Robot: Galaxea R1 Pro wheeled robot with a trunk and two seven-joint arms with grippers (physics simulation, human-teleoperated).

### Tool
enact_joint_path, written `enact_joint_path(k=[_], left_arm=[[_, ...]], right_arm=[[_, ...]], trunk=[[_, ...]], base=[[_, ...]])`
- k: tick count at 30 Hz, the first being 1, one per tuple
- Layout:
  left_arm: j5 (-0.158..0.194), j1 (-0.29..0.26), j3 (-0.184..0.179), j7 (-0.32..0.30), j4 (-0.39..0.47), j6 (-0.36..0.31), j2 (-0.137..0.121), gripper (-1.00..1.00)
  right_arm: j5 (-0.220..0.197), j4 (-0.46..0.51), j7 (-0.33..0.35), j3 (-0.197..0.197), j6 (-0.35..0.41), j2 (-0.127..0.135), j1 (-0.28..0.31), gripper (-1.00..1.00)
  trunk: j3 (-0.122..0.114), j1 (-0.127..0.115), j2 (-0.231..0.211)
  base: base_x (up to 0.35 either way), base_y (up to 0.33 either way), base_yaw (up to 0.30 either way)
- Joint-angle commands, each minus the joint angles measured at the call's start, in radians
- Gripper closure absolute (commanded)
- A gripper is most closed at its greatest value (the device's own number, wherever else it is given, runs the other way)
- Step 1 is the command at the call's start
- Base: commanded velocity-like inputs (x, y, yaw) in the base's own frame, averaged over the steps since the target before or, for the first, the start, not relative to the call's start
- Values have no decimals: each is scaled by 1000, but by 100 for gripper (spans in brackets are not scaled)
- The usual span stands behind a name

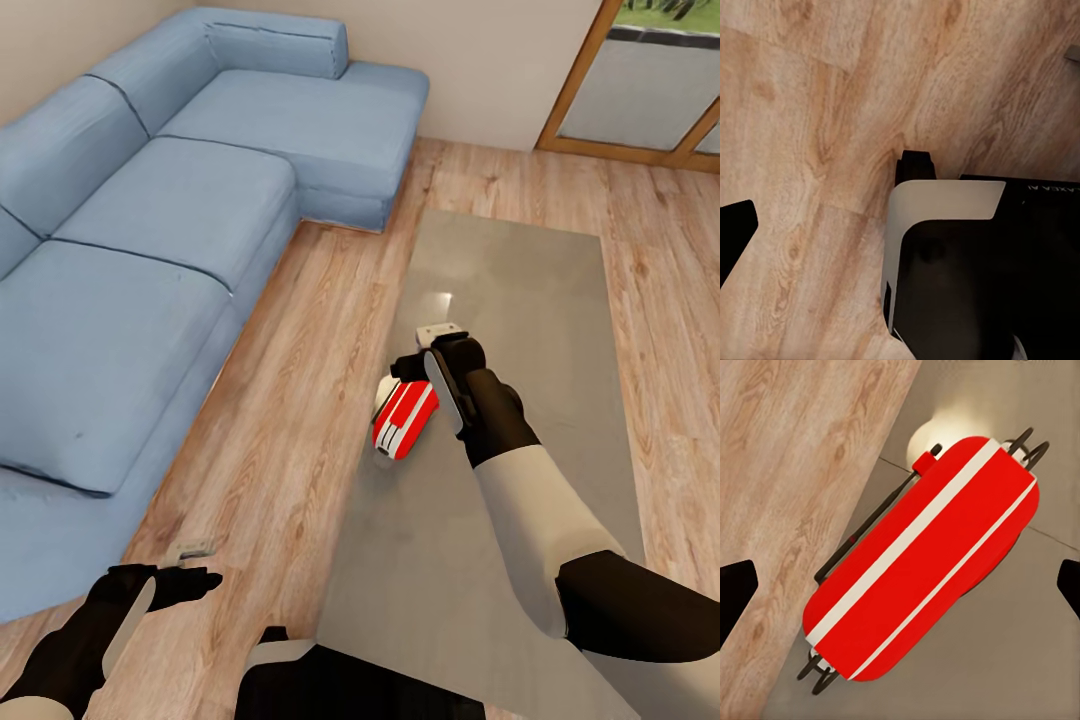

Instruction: Turn on the radio receiver that's on the table in the living room.

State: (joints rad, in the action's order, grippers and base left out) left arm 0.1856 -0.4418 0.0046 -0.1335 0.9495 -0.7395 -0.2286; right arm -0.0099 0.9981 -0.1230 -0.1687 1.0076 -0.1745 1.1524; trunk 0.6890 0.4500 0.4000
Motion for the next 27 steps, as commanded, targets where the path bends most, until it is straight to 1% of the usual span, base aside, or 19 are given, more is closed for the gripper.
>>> enact_joint_path(k=[1,5,8,11,12,15,17,18,21,27], left_arm=[[0,0,0,0,0,0,0,-100],[0,0,0,0,0,0,0,-100],[0,0,0,0,0,0,0,-100],[0,0,0,0,0,-1,0,-100],[0,0,0,0,0,0,0,-100],[0,0,0,0,0,-1,1,-100],[0,0,0,0,0,-1,2,-100],[0,0,0,0,0,-1,3,-100],[0,0,0,0,0,0,3,-100],[0,0,0,0,0,-1,3,-100]], right_arm=[[0,0,0,1,0,0,0,-100],[-5,-7,-2,3,-4,0,1,-100],[-9,-31,-2,9,-7,0,1,-100],[-11,-92,-3,20,-13,0,1,-100],[-12,-131,-4,25,-30,0,2,-100],[-13,-163,-4,27,-49,0,14,-100],[-14,-210,-4,32,-64,0,33,-100],[-13,-304,-4,57,-107,0,70,-100],[-13,-351,-4,73,-137,0,87,-100],[-12,-365,-4,77,-148,0,94,-100]], trunk=[[0,0,0],[0,0,0],[0,0,0],[0,0,0],[0,0,0],[0,0,0],[0,0,0],[0,0,0],[0,0,0],[0,0,0]], base=[[0,0,0],[0,0,0],[0,0,0],[0,0,0],[0,0,0],[0,0,0],[0,0,0],[0,0,0],[0,0,0],[0,0,0]])
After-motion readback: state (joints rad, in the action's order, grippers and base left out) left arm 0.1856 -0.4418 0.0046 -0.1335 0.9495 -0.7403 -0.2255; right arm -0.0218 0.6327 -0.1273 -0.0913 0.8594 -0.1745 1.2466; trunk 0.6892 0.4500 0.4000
